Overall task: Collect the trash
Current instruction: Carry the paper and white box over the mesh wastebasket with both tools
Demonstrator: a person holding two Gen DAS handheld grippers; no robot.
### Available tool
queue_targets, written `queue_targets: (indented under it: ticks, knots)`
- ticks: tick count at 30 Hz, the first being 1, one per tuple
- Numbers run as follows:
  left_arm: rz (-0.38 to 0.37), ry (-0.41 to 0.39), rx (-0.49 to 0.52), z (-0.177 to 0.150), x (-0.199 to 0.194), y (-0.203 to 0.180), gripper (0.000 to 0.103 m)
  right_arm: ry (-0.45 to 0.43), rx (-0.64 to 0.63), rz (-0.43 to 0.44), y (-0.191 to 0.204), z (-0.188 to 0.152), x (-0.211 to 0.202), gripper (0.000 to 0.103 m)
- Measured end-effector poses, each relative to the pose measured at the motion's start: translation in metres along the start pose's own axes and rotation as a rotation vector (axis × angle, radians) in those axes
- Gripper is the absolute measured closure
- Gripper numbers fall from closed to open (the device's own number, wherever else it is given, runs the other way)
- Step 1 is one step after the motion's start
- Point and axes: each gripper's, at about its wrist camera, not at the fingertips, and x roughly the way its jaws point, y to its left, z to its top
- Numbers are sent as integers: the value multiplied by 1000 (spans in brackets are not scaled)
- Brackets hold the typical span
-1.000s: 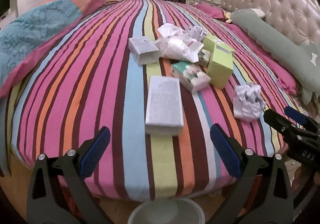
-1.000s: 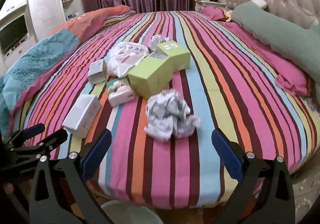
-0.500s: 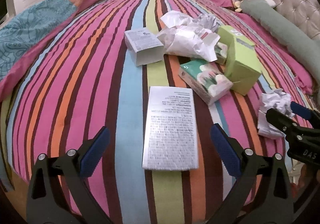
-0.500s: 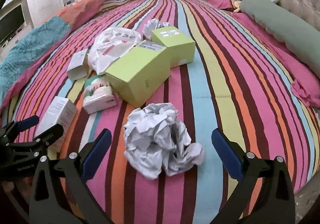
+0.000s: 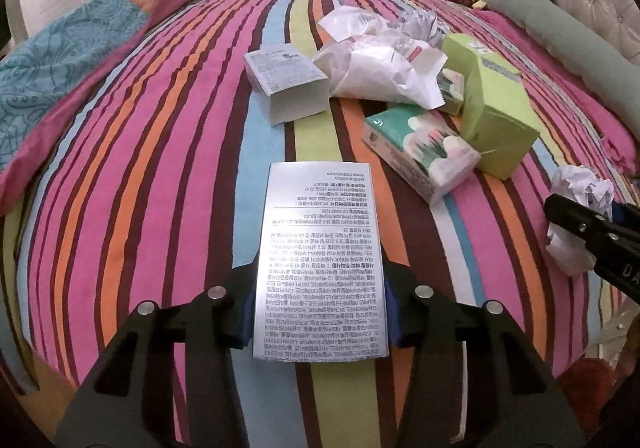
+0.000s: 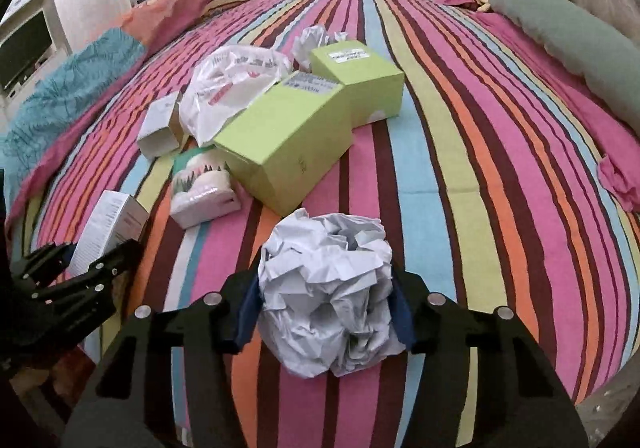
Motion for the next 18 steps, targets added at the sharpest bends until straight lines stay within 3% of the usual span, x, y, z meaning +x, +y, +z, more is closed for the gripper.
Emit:
queue_targets:
  ticks: [10, 18]
  knots:
    - [-35, -63, 23, -7, -41, -3, 56, -25, 108, 85, -5, -3, -32, 51]
    - [-62, -76, 74, -43, -81, -8, 56, -56, 131, 138, 5, -33, -71, 51]
